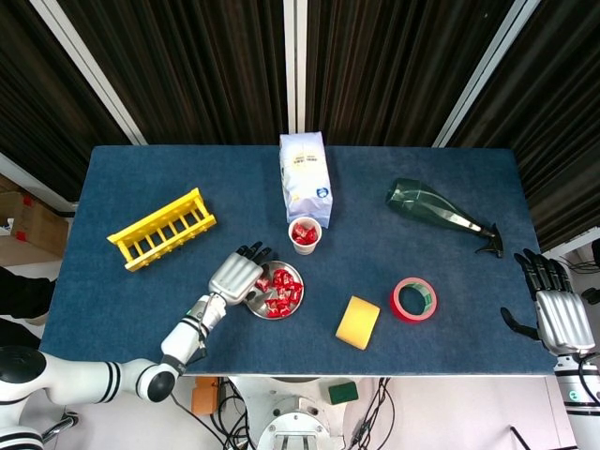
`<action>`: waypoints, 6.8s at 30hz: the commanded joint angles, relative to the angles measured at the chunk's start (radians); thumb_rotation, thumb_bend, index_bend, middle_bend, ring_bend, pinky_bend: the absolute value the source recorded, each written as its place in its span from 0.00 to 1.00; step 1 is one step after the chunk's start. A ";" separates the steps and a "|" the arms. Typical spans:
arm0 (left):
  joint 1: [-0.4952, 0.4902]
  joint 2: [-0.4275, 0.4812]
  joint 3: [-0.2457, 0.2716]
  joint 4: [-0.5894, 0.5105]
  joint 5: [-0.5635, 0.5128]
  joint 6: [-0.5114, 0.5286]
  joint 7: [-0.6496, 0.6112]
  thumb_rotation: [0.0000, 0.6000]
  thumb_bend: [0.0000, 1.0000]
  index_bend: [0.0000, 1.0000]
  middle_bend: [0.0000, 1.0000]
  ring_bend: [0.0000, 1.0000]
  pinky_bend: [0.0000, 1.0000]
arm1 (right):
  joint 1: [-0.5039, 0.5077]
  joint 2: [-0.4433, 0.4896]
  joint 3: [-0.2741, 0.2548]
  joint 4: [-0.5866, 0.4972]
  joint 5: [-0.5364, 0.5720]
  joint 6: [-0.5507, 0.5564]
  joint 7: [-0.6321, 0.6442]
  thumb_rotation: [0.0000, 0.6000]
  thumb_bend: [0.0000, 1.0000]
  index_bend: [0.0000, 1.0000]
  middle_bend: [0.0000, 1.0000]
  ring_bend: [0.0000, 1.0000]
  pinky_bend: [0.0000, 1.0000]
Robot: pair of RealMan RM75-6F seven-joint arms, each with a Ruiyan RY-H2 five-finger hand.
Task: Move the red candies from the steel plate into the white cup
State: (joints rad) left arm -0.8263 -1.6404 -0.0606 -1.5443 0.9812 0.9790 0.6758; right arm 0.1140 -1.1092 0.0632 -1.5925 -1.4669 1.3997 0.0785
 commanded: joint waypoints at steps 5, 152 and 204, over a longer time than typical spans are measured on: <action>-0.002 -0.009 -0.001 0.008 -0.007 -0.002 0.006 1.00 0.29 0.48 0.09 0.03 0.19 | 0.002 0.001 0.001 0.000 0.002 -0.004 0.001 1.00 0.29 0.00 0.00 0.00 0.00; 0.000 -0.020 0.053 -0.184 0.011 0.090 0.053 1.00 0.28 0.44 0.16 0.03 0.19 | 0.013 0.000 0.001 0.002 0.018 -0.029 -0.002 1.00 0.29 0.00 0.00 0.00 0.00; 0.024 0.052 -0.054 -0.302 0.102 0.188 0.107 1.00 0.36 0.63 0.22 0.05 0.20 | 0.012 0.006 -0.002 -0.004 0.017 -0.030 -0.002 1.00 0.29 0.00 0.00 0.00 0.00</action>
State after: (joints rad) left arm -0.7949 -1.5988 -0.0950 -1.8384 1.0856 1.1596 0.7752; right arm 0.1263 -1.1037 0.0610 -1.5968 -1.4502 1.3703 0.0761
